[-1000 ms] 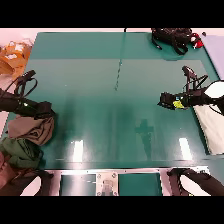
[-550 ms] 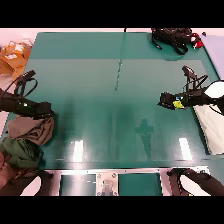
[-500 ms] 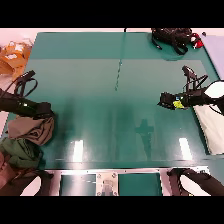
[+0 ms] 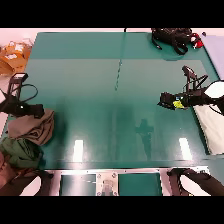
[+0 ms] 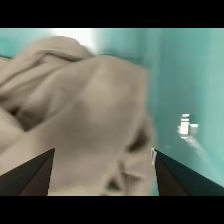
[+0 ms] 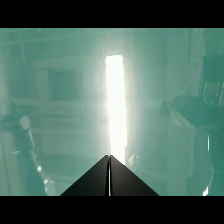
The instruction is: Fold the shirts.
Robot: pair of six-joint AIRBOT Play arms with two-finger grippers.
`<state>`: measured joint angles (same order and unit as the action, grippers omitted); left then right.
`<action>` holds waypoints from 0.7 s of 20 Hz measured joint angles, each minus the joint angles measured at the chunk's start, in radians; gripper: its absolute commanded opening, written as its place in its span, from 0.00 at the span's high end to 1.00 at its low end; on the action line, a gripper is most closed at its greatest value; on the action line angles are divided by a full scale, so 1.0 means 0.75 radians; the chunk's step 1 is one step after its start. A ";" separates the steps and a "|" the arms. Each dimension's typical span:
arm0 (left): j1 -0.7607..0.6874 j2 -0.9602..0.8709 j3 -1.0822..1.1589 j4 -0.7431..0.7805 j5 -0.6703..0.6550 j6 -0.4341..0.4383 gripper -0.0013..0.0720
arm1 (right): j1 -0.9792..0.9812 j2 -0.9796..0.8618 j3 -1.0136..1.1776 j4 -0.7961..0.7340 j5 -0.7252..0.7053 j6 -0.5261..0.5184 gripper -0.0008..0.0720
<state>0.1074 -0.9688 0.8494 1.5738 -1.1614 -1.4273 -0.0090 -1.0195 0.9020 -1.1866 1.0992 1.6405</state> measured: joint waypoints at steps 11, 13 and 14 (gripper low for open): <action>0.003 -0.209 -0.194 0.172 0.077 -0.042 0.95 | 0.000 0.000 0.000 0.000 -0.030 0.000 0.96; -0.004 -0.219 -0.077 0.101 0.022 -0.036 0.95 | 0.000 0.000 0.000 0.001 -0.046 0.000 0.96; -0.021 -0.221 0.009 0.045 -0.011 -0.021 0.95 | 0.000 0.000 0.000 0.000 -0.052 0.000 0.96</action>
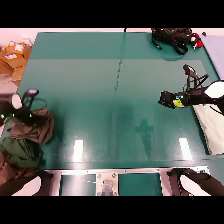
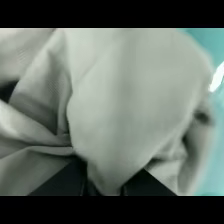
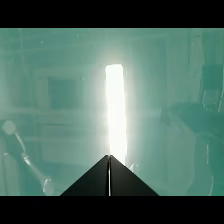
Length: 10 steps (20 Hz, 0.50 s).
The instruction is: Fold the shirts.
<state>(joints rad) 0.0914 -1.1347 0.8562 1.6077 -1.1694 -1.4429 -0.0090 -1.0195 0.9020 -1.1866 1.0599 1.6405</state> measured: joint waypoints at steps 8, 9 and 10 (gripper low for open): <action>-0.490 -0.010 0.689 -0.336 -0.026 0.041 0.95 | 0.000 0.000 0.000 0.027 0.020 0.000 0.96; -0.561 -0.017 0.720 -0.368 0.014 0.041 0.95 | 0.000 0.000 0.000 0.029 0.026 0.001 0.95; -0.626 -0.034 0.742 -0.400 0.052 0.041 0.95 | 0.000 0.000 0.000 0.031 0.028 0.001 0.95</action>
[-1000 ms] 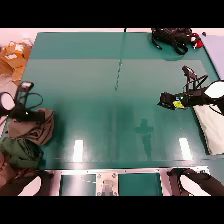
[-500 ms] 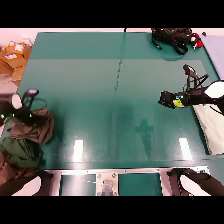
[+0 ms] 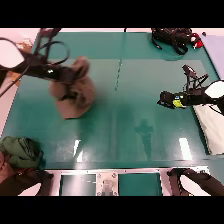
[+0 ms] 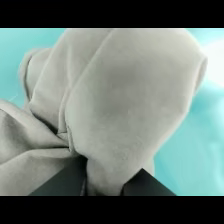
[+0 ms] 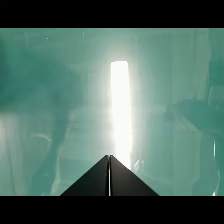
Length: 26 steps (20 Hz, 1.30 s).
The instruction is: Fold the shirts.
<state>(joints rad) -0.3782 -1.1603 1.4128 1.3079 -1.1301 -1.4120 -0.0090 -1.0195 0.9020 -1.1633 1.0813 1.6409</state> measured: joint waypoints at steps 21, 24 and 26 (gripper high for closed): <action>0.047 -0.341 -0.178 -0.371 -0.066 0.002 0.00 | -0.167 -0.167 -0.055 0.009 0.027 -0.005 0.38; 0.025 -0.373 -0.319 -0.529 0.098 0.076 0.00 | -0.087 -0.253 -0.123 0.023 -0.019 -0.006 0.38; -0.003 -0.420 -0.370 -0.606 0.167 0.108 0.07 | -0.015 -0.313 -0.149 0.057 -0.038 -0.031 0.41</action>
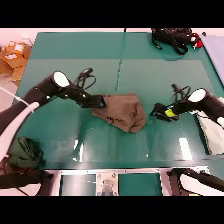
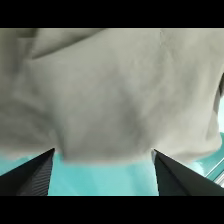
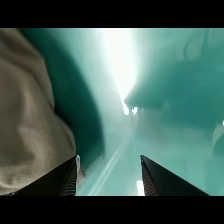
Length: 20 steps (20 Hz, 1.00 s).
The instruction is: Fold the shirts.
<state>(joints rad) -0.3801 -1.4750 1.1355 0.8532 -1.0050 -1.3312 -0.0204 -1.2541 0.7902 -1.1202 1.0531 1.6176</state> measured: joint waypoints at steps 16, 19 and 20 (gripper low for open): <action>0.052 -0.051 0.267 -0.096 -0.078 0.128 0.95 | 0.232 -0.131 0.063 0.275 -0.183 -0.248 0.96; 0.084 0.033 0.380 -0.083 -0.159 0.116 0.95 | 0.151 -0.042 0.207 0.283 -0.115 -0.263 0.96; 0.089 0.066 0.426 -0.081 -0.180 0.113 0.95 | 0.115 0.004 0.283 0.285 -0.083 -0.266 0.96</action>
<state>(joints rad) -0.3138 -1.4254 1.4551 0.7925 -1.1400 -1.2461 0.0662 -1.2510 1.0027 -0.9062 0.9909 1.4181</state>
